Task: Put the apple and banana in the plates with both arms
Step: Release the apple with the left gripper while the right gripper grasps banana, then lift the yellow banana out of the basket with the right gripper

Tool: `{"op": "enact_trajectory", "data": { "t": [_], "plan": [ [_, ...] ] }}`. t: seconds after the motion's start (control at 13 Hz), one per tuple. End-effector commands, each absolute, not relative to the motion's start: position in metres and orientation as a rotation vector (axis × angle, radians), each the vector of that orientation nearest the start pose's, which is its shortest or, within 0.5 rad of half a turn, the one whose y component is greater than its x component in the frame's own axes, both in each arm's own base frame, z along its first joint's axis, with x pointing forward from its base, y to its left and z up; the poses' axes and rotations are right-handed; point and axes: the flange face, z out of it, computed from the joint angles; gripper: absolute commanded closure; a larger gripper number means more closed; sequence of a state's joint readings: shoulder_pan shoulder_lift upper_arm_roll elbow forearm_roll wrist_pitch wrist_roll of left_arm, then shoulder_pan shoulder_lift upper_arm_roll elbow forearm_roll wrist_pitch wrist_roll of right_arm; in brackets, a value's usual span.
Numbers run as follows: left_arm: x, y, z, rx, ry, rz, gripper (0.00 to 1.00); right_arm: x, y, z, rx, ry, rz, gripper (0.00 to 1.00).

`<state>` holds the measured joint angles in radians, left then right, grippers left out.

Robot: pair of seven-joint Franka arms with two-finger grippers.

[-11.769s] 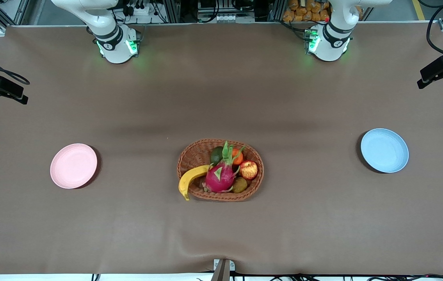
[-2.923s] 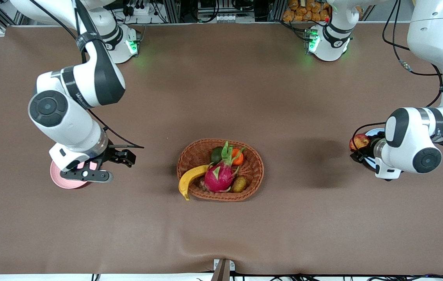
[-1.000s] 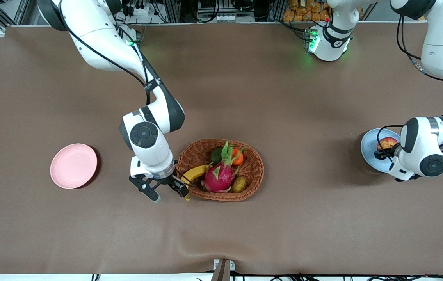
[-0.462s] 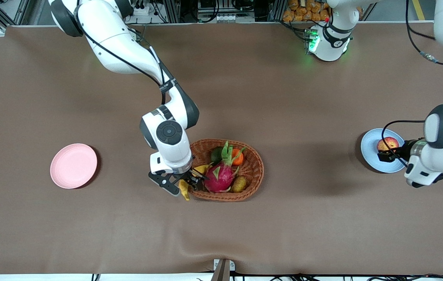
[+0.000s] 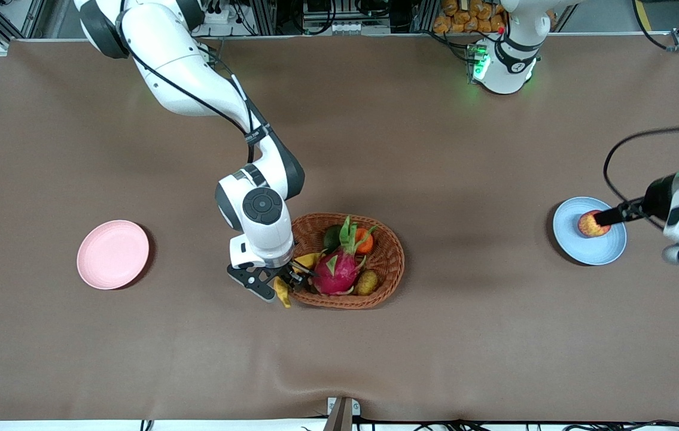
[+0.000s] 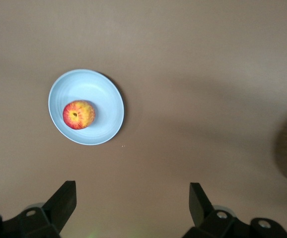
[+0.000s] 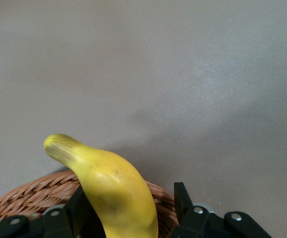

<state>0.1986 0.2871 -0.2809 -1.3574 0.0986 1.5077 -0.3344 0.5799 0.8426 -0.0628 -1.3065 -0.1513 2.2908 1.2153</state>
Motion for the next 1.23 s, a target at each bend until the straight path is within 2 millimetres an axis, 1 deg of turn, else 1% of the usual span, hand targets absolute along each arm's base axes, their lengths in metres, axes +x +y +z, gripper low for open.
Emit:
{"op": "enact_trajectory", "data": {
  "t": [0.0,0.08,0.15,0.31,0.38,0.46,0.54,0.69,0.77,0.85,1.0,1.15],
  "plan": [
    [0.598,-0.019,0.614,-3.049,-0.349,0.053,0.00,0.658,0.385,0.249,-3.000,0.904,-0.374,0.36],
    [0.590,-0.020,0.629,-3.058,-0.332,0.019,0.00,0.657,0.386,0.248,-3.004,0.901,-0.374,0.40],
    [0.586,-0.020,0.638,-3.068,-0.337,-0.003,0.00,0.656,0.386,0.250,-3.011,0.903,-0.368,0.53],
    [0.575,-0.025,0.653,-3.076,-0.327,-0.045,0.00,0.655,0.386,0.254,-3.025,0.908,-0.354,0.84],
    [0.573,-0.026,0.658,-3.077,-0.325,-0.063,0.00,0.655,0.387,0.257,-3.026,0.906,-0.354,0.97],
    [0.570,-0.026,0.663,-3.080,-0.329,-0.088,0.00,0.655,0.387,0.263,-3.022,0.897,-0.361,1.00],
    [0.567,-0.025,0.665,-3.087,-0.335,-0.086,0.00,0.656,0.386,0.267,-3.024,0.896,-0.357,1.00],
    [0.550,-0.021,0.661,-3.071,-0.356,-0.068,0.00,0.655,0.384,0.282,-3.043,0.878,-0.347,1.00],
    [0.548,-0.011,0.654,-3.064,-0.381,-0.044,0.00,0.654,0.382,0.288,-3.076,0.844,-0.326,1.00],
    [0.547,-0.004,0.655,-3.064,-0.377,-0.040,0.00,0.652,0.380,0.298,-3.106,0.804,-0.310,0.99],
    [0.541,-0.004,0.658,-3.065,-0.363,-0.042,0.00,0.648,0.375,0.310,-3.164,0.739,-0.267,0.99],
    [0.538,0.003,0.655,-3.063,-0.371,-0.034,0.00,0.643,0.371,0.323,-3.215,0.664,-0.227,0.99]
  ]
}}
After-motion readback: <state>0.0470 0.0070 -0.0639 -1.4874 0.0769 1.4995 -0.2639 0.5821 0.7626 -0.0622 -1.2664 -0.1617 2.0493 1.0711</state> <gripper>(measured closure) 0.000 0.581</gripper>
